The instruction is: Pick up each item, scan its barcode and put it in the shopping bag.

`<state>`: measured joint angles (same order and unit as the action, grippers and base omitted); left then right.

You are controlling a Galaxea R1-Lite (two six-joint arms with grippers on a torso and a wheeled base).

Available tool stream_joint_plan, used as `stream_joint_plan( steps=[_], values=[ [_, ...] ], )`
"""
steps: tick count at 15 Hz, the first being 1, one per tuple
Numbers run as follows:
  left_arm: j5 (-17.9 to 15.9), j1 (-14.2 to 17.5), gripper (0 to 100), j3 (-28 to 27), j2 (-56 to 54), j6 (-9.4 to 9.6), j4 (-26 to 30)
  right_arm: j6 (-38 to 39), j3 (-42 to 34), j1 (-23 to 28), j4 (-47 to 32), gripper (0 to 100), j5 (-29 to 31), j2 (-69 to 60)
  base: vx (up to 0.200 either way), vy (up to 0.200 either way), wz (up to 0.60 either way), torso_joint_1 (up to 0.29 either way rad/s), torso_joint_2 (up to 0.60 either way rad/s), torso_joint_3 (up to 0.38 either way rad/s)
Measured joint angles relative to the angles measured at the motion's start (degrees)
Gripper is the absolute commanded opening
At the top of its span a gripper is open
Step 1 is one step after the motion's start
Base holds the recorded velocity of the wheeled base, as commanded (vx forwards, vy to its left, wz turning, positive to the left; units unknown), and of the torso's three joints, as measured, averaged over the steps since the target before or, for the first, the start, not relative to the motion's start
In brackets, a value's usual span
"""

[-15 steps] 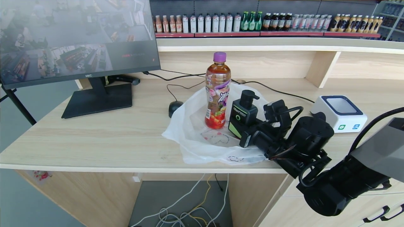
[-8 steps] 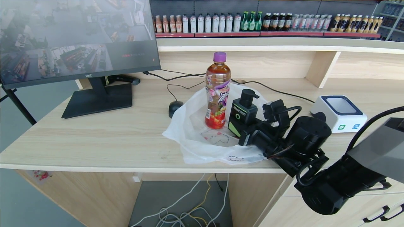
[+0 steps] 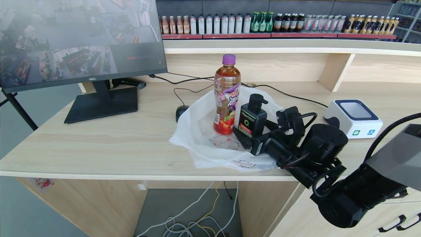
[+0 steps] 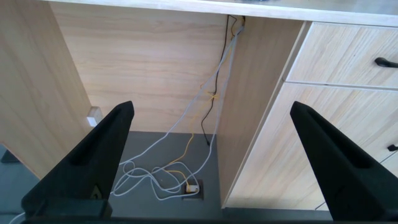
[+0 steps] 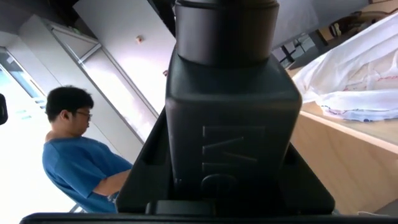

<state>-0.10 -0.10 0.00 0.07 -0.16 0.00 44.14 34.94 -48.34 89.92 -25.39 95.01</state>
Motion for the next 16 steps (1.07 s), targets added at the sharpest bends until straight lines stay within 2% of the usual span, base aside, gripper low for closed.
stream_joint_plan(
  steps=[6,9,12,14,16],
  values=[
    [0.0,0.0,100,0.0,0.0,0.0,0.0,-13.1,-3.6,0.2,0.0,0,0.2,-0.6,0.0,0.0,0.0,0.0,0.0,0.0],
    [0.0,0.0,100,0.0,0.0,0.0,0.0,-19.1,-6.7,0.8,0.0,0,2.2,-1.8,0.0,0.0,0.0,0.0,0.0,0.0],
    [0.0,0.0,100,0.0,0.0,0.0,0.0,-28.0,-9.6,1.7,0.0,0,10.8,-2.9,0.0,0.0,0.0,0.0,0.0,0.0],
    [0.0,0.0,100,0.0,0.0,0.0,0.0,-33.6,-9.7,2.5,-2.0,0,18.6,-3.4,0.0,0.0,0.0,0.0,0.0,0.0],
    [0.0,0.0,100,0.0,0.0,0.0,0.0,-40.7,-9.6,4.9,-4.0,0,24.0,-4.1,0.0,0.0,0.0,0.0,0.0,0.0]
  ],
)
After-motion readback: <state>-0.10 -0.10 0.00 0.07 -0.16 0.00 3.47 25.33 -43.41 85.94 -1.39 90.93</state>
